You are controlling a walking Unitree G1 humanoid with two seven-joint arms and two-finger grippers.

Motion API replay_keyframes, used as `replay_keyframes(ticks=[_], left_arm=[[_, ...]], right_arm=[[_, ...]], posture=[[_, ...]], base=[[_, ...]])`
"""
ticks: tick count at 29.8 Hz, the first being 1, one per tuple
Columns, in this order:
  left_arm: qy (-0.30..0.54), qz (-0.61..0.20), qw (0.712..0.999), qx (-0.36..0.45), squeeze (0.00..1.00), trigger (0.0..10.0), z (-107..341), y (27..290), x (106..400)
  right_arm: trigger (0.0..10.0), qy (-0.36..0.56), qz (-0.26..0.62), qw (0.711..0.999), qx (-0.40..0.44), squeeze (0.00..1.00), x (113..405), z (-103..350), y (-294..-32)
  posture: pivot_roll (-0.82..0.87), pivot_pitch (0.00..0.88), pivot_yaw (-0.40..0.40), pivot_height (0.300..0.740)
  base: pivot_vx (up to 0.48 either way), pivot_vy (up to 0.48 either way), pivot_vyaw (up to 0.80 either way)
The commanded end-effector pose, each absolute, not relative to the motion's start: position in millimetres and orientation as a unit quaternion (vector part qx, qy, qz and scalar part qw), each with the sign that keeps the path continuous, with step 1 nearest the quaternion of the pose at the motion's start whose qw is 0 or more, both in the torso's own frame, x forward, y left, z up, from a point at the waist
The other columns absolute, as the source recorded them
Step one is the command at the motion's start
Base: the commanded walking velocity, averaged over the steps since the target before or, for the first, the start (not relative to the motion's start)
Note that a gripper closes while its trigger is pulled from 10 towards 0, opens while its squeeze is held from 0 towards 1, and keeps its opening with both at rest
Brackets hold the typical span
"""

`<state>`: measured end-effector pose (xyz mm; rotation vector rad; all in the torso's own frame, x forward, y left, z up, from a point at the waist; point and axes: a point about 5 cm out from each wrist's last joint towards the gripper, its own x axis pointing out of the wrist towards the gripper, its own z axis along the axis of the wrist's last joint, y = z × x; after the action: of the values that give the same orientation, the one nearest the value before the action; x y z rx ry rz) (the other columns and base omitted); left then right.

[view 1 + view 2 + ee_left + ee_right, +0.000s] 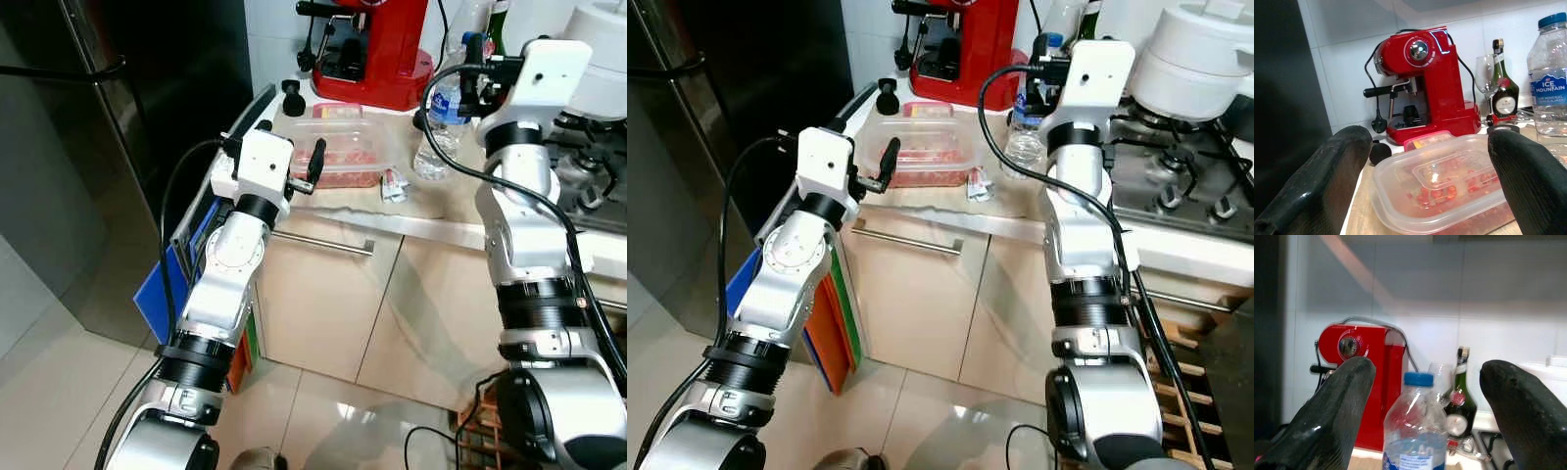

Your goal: Restocking fridge

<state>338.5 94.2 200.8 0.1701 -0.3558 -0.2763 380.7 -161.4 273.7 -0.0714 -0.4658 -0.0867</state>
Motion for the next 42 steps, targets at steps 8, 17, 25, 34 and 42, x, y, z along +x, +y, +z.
replay_keyframes(ticks=[8,17,25,34,42], left_arm=[[-0.164,-0.13,0.974,0.086,0.0,10.0,198,102,332],[-0.162,-0.121,0.975,0.092,0.0,10.0,197,108,325],[-0.156,-0.121,0.976,0.095,0.0,10.0,196,110,324],[-0.149,-0.123,0.977,0.093,0.0,10.0,195,110,322],[-0.148,-0.119,0.977,0.093,0.0,10.0,196,110,321]], right_arm=[[10.0,-0.232,-0.021,0.972,-0.039,0.01,399,298,-154],[10.0,-0.263,-0.059,0.961,-0.059,0.02,402,318,-163],[10.0,-0.257,-0.1,0.96,-0.058,0.02,405,321,-175],[10.0,-0.228,-0.118,0.965,-0.045,0.01,411,316,-187],[10.0,-0.216,-0.114,0.969,-0.04,0.02,416,321,-189]], posture=[[0.18,0.066,0.002,0.74],[0.21,0.066,-0.005,0.74],[0.21,0.065,-0.001,0.74],[0.21,0.07,0.002,0.74],[0.22,0.079,-0.011,0.74]], base=[[0.0,0.0,0.0],[0.0,0.0,0.0],[0.0,0.0,0.0],[0.0,0.0,0.0],[0.0,0.0,0.0]])
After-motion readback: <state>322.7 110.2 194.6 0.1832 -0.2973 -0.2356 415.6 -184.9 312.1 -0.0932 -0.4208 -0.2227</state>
